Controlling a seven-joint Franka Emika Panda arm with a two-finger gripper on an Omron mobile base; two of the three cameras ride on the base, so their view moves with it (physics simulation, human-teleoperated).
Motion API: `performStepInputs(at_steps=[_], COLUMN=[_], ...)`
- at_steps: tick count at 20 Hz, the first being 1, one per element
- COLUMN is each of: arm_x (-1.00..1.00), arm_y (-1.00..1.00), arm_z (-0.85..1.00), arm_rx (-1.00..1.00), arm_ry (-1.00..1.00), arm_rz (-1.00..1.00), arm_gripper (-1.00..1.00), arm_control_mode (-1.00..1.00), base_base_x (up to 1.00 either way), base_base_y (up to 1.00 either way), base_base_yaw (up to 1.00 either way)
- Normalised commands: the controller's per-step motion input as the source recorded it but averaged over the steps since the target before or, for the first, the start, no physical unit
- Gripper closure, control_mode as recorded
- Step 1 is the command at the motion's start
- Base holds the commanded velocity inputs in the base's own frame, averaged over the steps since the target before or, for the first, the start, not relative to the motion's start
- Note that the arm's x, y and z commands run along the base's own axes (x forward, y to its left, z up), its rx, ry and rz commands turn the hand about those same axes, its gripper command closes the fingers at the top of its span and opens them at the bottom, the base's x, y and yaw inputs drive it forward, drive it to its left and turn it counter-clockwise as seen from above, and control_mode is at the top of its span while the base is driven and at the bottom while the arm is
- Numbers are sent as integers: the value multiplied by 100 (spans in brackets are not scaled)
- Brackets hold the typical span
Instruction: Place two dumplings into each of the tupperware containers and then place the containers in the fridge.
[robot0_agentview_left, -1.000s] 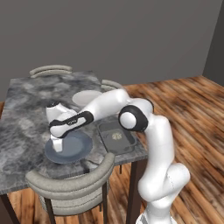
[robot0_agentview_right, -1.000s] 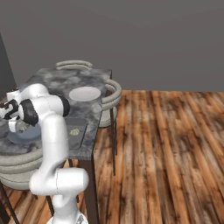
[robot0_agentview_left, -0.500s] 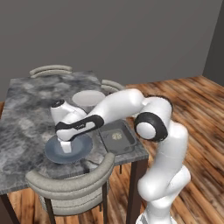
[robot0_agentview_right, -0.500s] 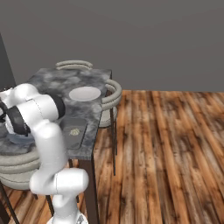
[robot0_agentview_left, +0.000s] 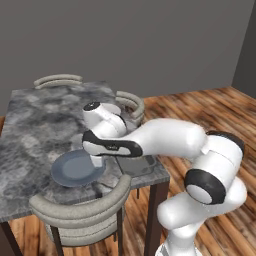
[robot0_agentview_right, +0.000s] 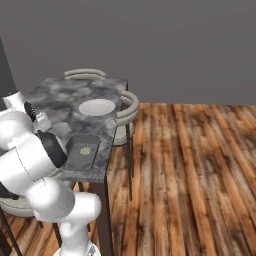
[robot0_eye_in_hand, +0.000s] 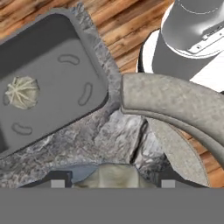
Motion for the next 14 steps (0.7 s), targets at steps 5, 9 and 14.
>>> performStepInputs(at_steps=[5,9,14], arm_x=[-11,-4,8], arm_y=[-100,-100,-70], arm_z=[53,23,-4], arm_rx=[0,1,15], arm_ry=[0,0,-1], arm_rz=[-25,-20,-11], arm_gripper=[100,100,100], arm_control_mode=[-100,-100,-100], base_base_x=[0,0,0], base_base_y=[0,0,0], base_base_yaw=[0,0,0])
